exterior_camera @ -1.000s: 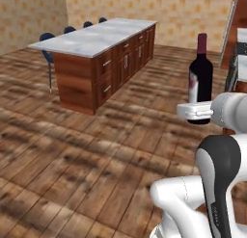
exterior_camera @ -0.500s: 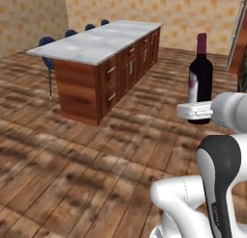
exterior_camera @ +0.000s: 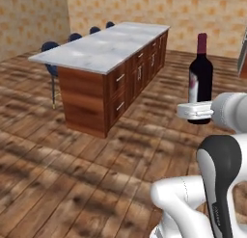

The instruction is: Get the candle and the wine from the cabinet and move them to the dining counter.

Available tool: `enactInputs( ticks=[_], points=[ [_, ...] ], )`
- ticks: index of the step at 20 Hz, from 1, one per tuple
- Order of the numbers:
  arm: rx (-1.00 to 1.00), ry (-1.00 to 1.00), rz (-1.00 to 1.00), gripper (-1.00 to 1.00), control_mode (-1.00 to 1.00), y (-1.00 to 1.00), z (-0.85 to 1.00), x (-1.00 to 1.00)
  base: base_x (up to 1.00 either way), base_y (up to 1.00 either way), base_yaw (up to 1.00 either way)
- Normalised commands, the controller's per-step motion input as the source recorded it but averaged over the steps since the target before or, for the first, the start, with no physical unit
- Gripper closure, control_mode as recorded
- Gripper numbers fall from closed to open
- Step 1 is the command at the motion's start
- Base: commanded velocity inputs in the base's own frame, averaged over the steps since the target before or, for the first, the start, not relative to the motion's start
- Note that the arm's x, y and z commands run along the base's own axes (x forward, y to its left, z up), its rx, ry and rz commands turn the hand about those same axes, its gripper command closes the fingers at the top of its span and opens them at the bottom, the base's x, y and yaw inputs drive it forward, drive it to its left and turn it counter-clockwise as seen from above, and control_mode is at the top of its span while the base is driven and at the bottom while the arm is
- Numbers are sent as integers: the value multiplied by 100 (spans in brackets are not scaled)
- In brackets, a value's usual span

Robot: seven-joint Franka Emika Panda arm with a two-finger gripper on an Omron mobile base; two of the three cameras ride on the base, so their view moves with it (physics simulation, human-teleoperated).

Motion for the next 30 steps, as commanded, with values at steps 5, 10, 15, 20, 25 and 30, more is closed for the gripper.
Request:
enactInputs(
  ticks=[5,10,15,20,25,30],
  points=[
    [0,0,0,100,100,0,0,0,94,35,-4],
    [0,0,0,100,100,0,0,0,94,39,-2],
    [0,0,0,100,100,0,0,0,90,40,-9],
    [0,0,0,100,100,0,0,0,85,40,-18],
    [0,0,0,100,100,0,0,0,78,48,-20],
    [0,0,0,100,100,0,0,0,70,55,-19]
  ],
)
